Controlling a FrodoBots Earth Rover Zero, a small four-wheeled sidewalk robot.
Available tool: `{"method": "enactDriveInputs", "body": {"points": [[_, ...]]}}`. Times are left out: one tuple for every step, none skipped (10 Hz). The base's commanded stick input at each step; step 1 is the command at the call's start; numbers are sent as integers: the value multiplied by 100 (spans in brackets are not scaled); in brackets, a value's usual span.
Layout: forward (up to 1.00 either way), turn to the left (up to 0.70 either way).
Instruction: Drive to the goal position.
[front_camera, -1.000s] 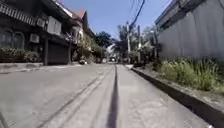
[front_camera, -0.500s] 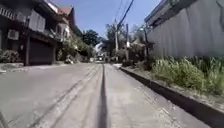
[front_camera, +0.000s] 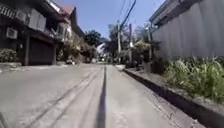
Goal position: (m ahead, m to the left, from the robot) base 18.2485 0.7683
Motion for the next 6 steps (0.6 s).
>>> {"method": "enactDriveInputs", "body": {"points": [[100,0],[100,0],[100,0],[100,0],[100,0],[100,0]]}}
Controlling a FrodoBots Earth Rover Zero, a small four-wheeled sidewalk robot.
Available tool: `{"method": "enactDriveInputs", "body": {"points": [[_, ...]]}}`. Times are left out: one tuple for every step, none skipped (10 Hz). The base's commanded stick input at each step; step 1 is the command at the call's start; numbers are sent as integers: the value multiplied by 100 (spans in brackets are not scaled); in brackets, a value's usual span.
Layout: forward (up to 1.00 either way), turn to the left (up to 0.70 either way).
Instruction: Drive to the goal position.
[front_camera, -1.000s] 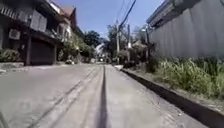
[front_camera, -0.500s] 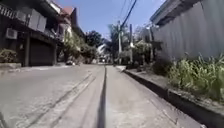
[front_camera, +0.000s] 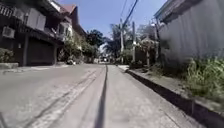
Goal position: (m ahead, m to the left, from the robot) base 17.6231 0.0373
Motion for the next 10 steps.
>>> {"method": "enactDriveInputs", "body": {"points": [[100,0],[100,0],[100,0],[100,0],[100,0],[100,0],[100,0],[100,0],[100,0],[100,0]]}}
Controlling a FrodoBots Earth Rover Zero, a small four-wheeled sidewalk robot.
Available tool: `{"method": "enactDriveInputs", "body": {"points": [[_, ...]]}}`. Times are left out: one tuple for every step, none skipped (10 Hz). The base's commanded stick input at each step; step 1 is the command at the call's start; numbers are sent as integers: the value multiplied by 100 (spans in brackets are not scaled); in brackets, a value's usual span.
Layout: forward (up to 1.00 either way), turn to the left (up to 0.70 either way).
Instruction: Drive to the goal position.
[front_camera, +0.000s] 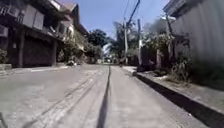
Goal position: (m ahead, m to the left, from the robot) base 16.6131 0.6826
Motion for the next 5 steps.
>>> {"method": "enactDriveInputs", "body": {"points": [[100,0],[100,0],[100,0],[100,0],[100,0]]}}
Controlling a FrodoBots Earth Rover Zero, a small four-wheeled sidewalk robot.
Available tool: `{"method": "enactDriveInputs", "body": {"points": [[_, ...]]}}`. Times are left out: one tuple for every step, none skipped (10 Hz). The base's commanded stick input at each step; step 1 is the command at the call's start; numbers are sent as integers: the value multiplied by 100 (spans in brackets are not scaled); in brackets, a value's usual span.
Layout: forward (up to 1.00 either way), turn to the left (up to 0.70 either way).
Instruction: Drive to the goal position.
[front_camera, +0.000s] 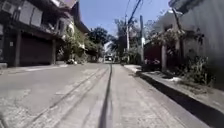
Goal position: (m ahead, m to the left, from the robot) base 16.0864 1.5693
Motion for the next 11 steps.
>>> {"method": "enactDriveInputs", "body": {"points": [[100,0],[100,0],[100,0],[100,0],[100,0],[100,0],[100,0],[100,0],[100,0],[100,-3],[100,-19]]}}
